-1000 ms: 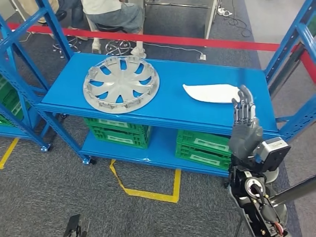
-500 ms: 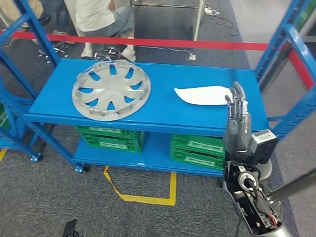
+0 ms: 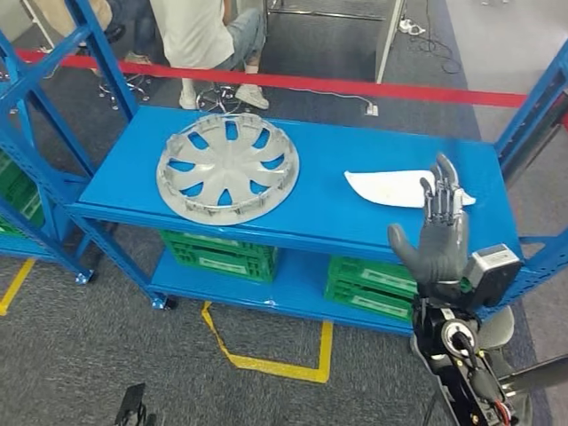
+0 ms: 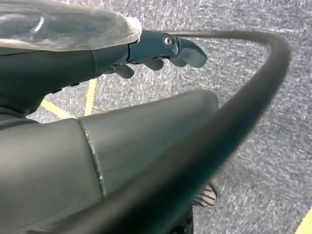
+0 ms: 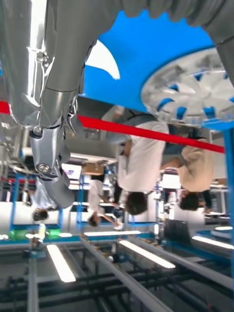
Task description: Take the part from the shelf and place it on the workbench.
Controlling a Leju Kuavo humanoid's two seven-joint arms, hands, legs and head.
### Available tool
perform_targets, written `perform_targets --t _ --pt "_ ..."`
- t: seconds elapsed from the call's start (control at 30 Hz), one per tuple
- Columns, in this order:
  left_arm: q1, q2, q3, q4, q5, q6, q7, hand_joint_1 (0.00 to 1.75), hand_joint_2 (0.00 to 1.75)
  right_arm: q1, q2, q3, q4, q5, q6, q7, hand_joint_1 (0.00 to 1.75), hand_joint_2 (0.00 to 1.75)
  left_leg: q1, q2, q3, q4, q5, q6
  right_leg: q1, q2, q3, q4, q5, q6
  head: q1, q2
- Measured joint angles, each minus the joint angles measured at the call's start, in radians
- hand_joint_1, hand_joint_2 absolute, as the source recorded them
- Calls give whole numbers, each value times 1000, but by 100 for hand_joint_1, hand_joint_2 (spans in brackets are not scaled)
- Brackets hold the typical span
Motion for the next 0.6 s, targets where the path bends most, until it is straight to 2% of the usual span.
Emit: perform_targets --t 0.07,0.13,0.17,0.23,0.27,0.3,0.33,0.4,0.43,0.47,0.5,0.6 --pt "0 0 -1 0 -1 0 1 0 0 2 0 0 0 -2 -2 -1 0 175 1 1 -1 1 -2 -10 -3 2 9 -12 0 -7 -2 0" --pt "-1 -1 -2 0 -2 0 1 0 0 1 0 0 0 -2 -3 -3 0 175 2 2 -20 49 -30 -21 -10 2 18 -23 4 -15 -9 0" --pt "-2 0 -2 0 -2 0 1 0 0 1 0 -1 0 -3 -3 -3 0 175 5 2 -49 106 -56 -26 -11 1 21 -27 4 -18 -16 0" --pt "-2 -1 -2 0 -2 0 1 0 0 4 0 0 0 -3 -3 -3 0 175 8 3 -132 247 -107 -33 -11 -1 22 -28 2 -22 -28 0" --pt "-1 -1 -2 0 -2 0 2 0 0 7 0 1 0 -3 -3 -3 0 175 10 3 -165 294 -114 -36 -11 -1 23 -28 0 -23 -32 0" --pt "1 -1 -2 0 -2 0 2 0 0 9 0 1 0 -3 -3 -3 0 175 11 3 -179 302 -99 -37 -11 0 25 -28 -2 -22 -36 0" --pt "2 0 -2 0 -2 0 3 0 0 10 0 1 0 -3 -3 -3 0 175 14 3 -172 267 -66 -38 -11 1 29 -27 -6 -21 -41 0" --pt "1 1 -2 0 -2 0 4 0 0 11 0 2 0 -4 -4 -4 0 175 17 3 -116 125 17 -37 -12 2 37 -26 -14 -14 -51 0" --pt "0 2 -2 0 -2 0 4 0 0 10 0 2 0 -4 -4 -5 0 175 17 3 -89 63 41 -34 -10 3 40 -25 -19 -9 -56 0" --pt "-1 2 -2 0 -1 0 4 0 0 10 0 2 0 -4 -5 -5 0 175 15 3 -72 25 51 -30 -8 4 42 -24 -23 -4 -57 0" --pt "-2 2 -3 0 -1 0 4 0 0 10 0 2 0 -4 -5 -6 0 175 13 3 -65 10 49 -24 -7 4 43 -25 -26 2 -56 0" --pt "-1 2 -3 0 1 0 4 0 0 10 0 3 -1 -6 -5 -6 0 175 13 3 -57 3 44 -3 -10 4 41 -16 -41 18 -48 0"
